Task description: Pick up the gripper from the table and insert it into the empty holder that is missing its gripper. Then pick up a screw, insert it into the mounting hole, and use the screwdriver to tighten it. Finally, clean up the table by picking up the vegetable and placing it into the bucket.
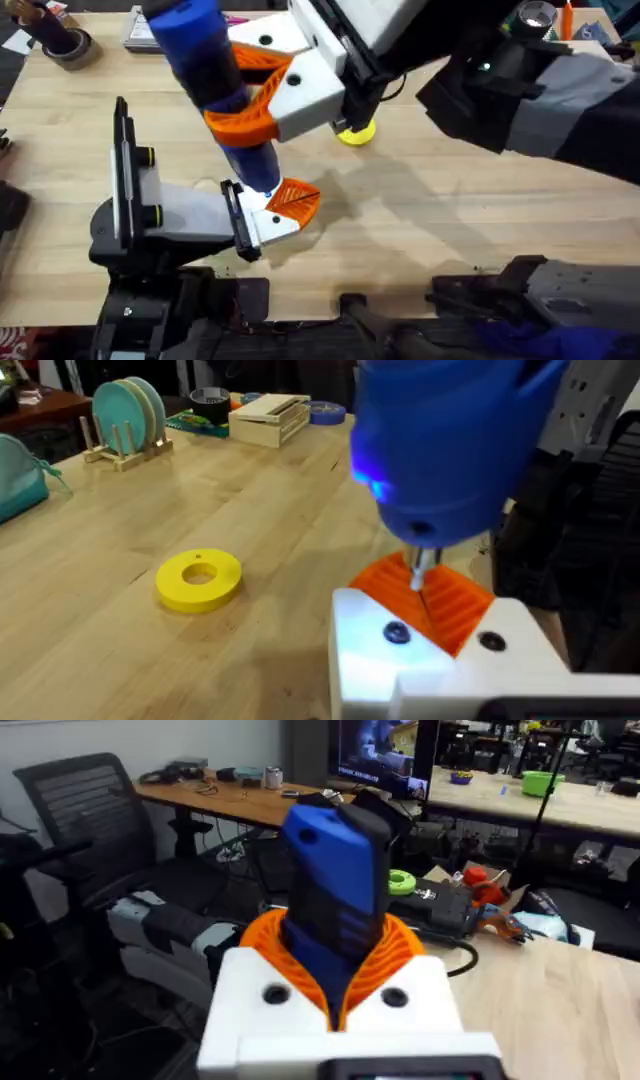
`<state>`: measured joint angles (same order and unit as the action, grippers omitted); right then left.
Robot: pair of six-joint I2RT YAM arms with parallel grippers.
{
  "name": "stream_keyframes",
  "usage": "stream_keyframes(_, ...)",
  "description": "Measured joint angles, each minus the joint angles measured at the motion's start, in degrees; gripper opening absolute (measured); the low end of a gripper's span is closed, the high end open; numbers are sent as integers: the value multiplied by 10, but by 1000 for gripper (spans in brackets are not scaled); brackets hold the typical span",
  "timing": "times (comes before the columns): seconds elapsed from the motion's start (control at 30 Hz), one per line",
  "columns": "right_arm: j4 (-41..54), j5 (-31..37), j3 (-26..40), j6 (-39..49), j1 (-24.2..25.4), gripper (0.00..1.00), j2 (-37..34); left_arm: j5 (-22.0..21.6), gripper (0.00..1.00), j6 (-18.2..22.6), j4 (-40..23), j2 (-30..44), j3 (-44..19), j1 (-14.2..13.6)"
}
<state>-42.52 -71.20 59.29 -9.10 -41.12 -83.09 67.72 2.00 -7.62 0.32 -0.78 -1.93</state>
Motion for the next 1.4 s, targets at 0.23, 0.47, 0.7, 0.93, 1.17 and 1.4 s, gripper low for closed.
stream_keyframes(0.23, 1, 12, 0, 8, -10, 26, 0, 0, 16, 0, 0, 0, 0, 0)
stream_keyframes(0.47, 1, 13, 0, 11, -11, 26, 0, 0, 16, 0, 0, 0, 0, 0)
stream_keyframes(0.7, 18, 13, -1, 30, -11, 26, 0, 0, 16, 0, 0, 0, 0, 0)
stream_keyframes(0.93, 18, 13, -4, 36, -11, 26, 0, 0, 16, 0, 0, 0, 0, 0)
stream_keyframes(1.17, 18, 13, -10, 36, -11, 26, 0, 0, 16, 0, 0, 0, 0, 0)
stream_keyframes(1.4, 17, 14, -18, 45, -11, 26, 0, 0, 16, 0, 0, 0, 0, 0)
